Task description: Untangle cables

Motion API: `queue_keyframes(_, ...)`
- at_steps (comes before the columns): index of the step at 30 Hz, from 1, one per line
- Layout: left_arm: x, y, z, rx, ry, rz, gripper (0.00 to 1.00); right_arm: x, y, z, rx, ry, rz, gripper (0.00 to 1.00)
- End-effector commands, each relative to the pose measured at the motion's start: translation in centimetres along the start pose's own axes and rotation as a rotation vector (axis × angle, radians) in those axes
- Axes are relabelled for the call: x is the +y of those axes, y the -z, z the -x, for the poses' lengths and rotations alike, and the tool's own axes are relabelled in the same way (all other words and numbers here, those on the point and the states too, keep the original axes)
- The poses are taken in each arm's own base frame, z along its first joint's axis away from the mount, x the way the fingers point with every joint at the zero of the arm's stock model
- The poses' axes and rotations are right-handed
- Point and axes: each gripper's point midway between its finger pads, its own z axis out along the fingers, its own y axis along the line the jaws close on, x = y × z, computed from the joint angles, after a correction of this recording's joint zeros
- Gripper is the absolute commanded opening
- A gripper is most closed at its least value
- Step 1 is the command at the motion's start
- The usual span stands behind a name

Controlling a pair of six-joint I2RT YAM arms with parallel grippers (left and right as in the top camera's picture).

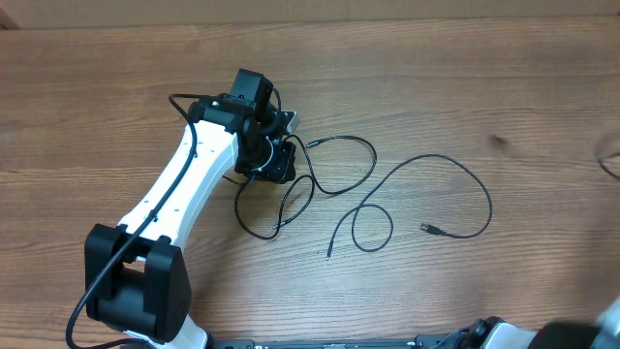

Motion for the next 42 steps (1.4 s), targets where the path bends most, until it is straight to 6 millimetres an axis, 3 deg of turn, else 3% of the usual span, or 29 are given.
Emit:
queue_keyframes(1, -0.5, -0.1, 0.0, 0.008, -0.016, -0.018, 0.23, -0.3, 4.0, 4.2, -0.186, 0.095, -0.017, 0.04)
queue_keyframes(5, -0.5, -0.1, 0.0, 0.008, -0.016, -0.018, 0.23, -2.9, 6.5, 7.0, -0.336, 0.083, -0.173, 0.04)
queue_keyframes(7, -0.5, -0.1, 0.0, 0.008, -0.016, -0.018, 0.22, -4.2, 6.9, 7.3, -0.361, 0.074, -0.250, 0.04)
queue_keyframes(14, -0.5, -0.1, -0.1, 0.011, -0.015, -0.018, 0.22, -7.7, 6.9, 7.4, -0.380, 0.068, -0.461, 0.04)
queue_keyframes(18, -0.5, -0.1, -0.5, 0.029, -0.008, -0.017, 0.22, -10.4, 5.9, 7.4, -0.360, 0.032, -0.544, 0.04)
queue_keyframes(21, -0.4, -0.1, -0.9, 0.046, -0.028, -0.016, 0.16, -13.3, 3.2, 6.7, -0.287, -0.065, -0.551, 0.04)
queue_keyframes(26, -0.5, -0.1, -0.7, 0.036, -0.024, -0.017, 0.12, -16.2, -1.5, 4.3, -0.103, -0.206, -0.458, 0.04)
queue_keyframes(35, -0.5, -0.1, -0.4, 0.024, -0.016, -0.018, 0.11, -18.9, -9.3, -2.3, 0.243, -0.320, -0.349, 0.04)
queue_keyframes(36, -0.5, -0.1, -0.4, 0.024, -0.016, -0.018, 0.11, -19.1, -9.9, -3.0, 0.268, -0.332, -0.352, 0.08)
queue_keyframes(39, -0.5, -0.1, -0.4, 0.023, -0.016, -0.018, 0.11, -19.8, -11.2, -5.0, 0.335, -0.387, -0.388, 0.56)
queue_keyframes(42, -0.5, -0.1, -0.4, 0.023, -0.016, -0.018, 0.10, -20.1, -11.5, -6.0, 0.368, -0.404, -0.406, 0.94)
